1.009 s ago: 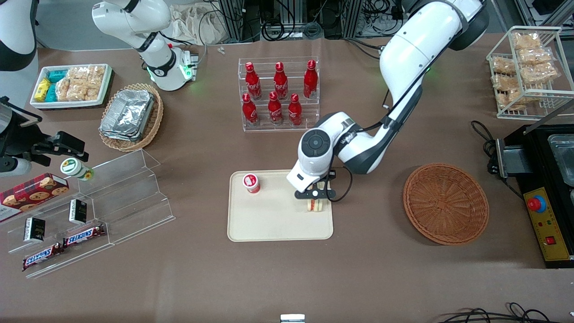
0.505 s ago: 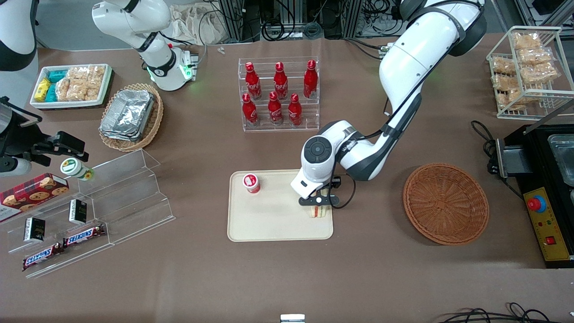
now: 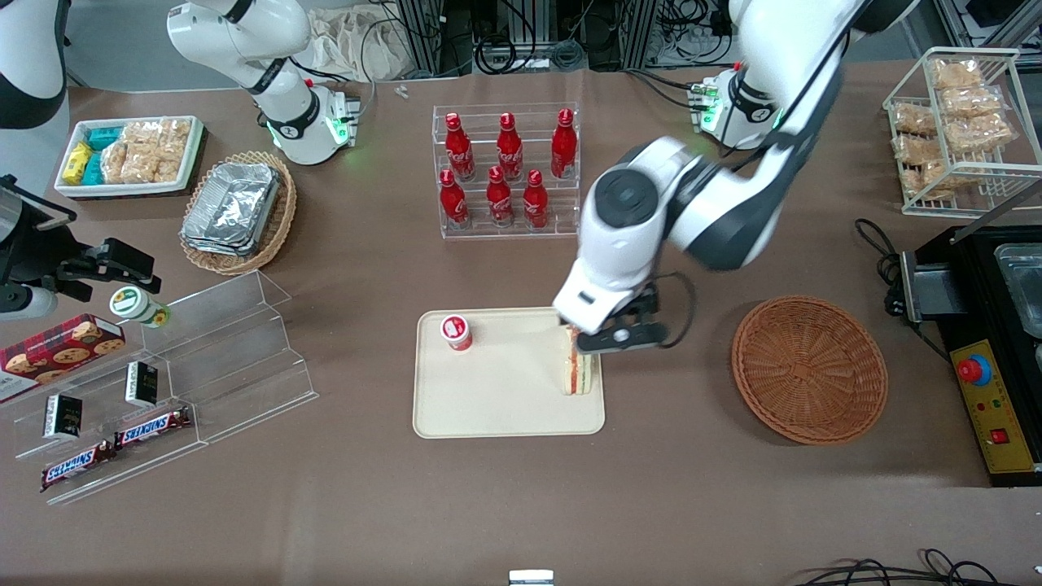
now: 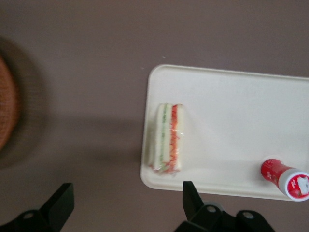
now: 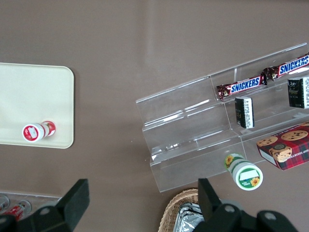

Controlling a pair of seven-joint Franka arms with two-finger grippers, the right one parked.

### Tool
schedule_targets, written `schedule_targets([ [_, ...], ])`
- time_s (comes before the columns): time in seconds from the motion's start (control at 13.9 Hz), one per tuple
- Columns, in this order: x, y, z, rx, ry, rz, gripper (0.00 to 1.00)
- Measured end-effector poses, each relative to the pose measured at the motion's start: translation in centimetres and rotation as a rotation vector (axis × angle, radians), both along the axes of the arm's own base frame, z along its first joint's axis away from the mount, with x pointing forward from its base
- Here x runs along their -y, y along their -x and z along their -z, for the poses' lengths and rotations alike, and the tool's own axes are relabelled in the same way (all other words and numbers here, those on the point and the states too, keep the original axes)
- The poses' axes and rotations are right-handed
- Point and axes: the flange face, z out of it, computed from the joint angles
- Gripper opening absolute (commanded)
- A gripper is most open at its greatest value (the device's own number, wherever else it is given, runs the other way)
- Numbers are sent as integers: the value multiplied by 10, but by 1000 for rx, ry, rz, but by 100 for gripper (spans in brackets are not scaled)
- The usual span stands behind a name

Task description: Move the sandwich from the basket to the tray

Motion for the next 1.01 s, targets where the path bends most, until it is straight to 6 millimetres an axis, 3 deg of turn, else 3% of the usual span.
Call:
schedule_targets([
  [0.22,-65,-1,-54,-77,23,54,100],
  [0.58,-171,-4,-103,-151,24,114,100],
  [1.01,-289,27,-163,-157,38,147,100],
])
